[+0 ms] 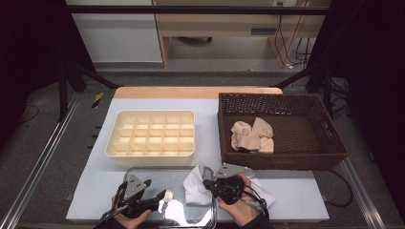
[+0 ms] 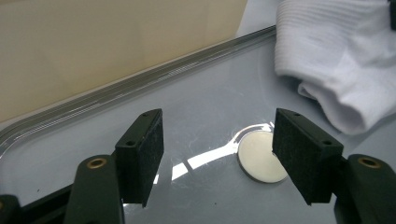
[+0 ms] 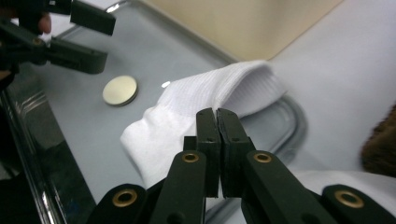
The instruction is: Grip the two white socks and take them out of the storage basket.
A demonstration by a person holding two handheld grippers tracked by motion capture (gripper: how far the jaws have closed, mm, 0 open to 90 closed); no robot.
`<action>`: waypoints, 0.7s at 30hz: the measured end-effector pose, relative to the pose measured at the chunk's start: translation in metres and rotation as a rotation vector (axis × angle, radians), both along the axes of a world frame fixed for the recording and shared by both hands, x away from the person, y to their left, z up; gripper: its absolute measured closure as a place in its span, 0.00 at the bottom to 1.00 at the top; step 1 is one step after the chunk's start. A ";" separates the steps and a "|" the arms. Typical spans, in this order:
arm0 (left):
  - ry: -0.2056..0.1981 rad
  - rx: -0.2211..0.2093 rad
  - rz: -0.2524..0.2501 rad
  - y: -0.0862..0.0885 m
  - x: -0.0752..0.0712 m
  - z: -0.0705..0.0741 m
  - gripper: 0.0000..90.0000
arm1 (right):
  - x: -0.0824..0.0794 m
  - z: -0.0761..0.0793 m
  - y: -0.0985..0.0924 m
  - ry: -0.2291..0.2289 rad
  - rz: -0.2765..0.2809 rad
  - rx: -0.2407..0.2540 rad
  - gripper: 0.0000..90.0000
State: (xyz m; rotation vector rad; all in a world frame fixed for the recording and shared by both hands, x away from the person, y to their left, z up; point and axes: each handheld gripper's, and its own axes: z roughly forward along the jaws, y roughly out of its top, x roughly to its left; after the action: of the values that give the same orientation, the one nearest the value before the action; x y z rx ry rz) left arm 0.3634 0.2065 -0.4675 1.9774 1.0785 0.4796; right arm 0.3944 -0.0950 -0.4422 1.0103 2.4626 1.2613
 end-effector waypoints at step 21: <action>-0.014 0.048 -0.029 0.001 0.000 -0.002 0.46 | 0.005 -0.011 -0.031 -0.067 -0.116 -0.018 0.86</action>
State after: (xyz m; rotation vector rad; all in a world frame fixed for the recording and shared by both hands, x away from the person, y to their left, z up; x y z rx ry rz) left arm 0.3635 0.2078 -0.4696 2.0260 1.0368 0.5076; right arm 0.3993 -0.1257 -0.4528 1.0709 2.3260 1.2139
